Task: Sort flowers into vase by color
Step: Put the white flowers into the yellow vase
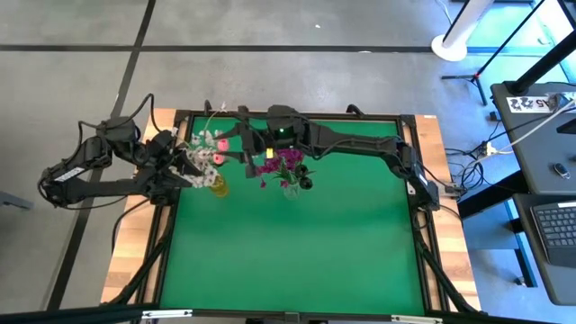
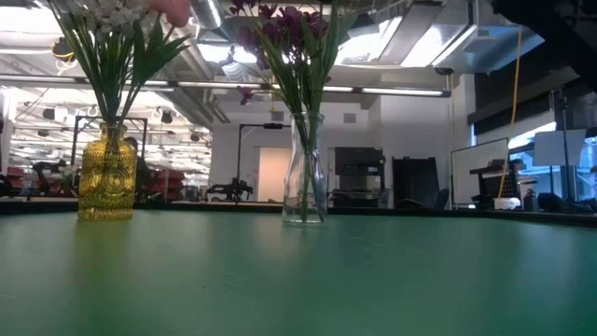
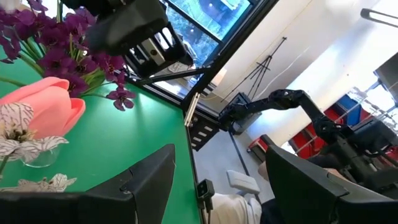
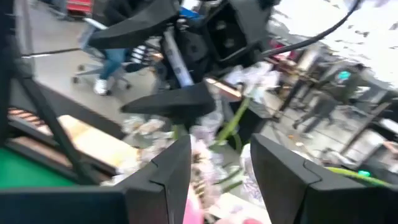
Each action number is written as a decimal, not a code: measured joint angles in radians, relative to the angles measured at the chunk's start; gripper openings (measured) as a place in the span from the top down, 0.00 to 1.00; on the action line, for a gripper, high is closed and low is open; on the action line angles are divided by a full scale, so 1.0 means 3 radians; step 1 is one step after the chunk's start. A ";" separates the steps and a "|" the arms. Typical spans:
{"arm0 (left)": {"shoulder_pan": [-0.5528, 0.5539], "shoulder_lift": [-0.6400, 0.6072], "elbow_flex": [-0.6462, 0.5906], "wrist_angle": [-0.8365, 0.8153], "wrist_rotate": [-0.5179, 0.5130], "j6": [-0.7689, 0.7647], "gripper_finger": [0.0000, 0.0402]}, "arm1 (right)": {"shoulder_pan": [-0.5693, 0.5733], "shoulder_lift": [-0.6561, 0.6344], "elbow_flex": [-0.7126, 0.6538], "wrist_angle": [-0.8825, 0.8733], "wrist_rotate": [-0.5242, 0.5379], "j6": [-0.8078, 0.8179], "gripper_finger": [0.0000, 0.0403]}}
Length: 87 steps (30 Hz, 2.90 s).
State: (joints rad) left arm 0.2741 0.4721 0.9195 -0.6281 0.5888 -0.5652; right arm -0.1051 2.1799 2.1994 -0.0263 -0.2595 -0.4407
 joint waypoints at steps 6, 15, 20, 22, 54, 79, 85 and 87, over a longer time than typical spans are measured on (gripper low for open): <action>0.0000 0.0000 0.0000 -0.0001 0.0000 0.0004 0.39 | 0.0000 0.0000 0.0000 0.0162 0.0166 -0.0039 0.59; 0.0000 0.0000 0.0000 -0.0004 0.0019 0.0005 0.39 | 0.0000 0.0000 0.0000 0.0233 0.0166 -0.0041 0.59; -0.0001 0.0000 0.0000 -0.0004 0.0023 0.0010 0.39 | -0.0006 0.0000 0.0000 0.0067 0.0247 -0.0043 0.59; 0.0000 0.0000 0.0000 -0.0004 0.0024 0.0042 0.39 | -0.0006 0.0000 0.0000 0.0066 0.0278 -0.0044 0.59; 0.0000 -0.0010 0.0000 -0.0055 -0.0080 0.0066 0.39 | -0.0006 0.0001 -0.0001 0.0073 0.0015 -0.0037 0.96; 0.0001 -0.0031 0.0792 -0.1586 -0.1208 0.0347 0.39 | -0.0030 0.0004 -0.0001 -0.0089 0.0115 -0.0035 1.00; 0.0001 -0.0032 0.0792 -0.1864 -0.1213 0.0325 0.39 | -0.0071 0.0004 -0.0001 -0.0177 0.0166 -0.0030 1.00; 0.0001 -0.0032 0.0792 -0.1976 -0.1216 0.0320 0.39 | -0.0083 0.0004 -0.0001 -0.0177 0.0168 -0.0023 1.00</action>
State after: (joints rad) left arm 0.2744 0.4625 1.1572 -1.2208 0.2241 -0.4691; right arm -0.1299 2.1811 2.1990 -0.0794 -0.2092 -0.4477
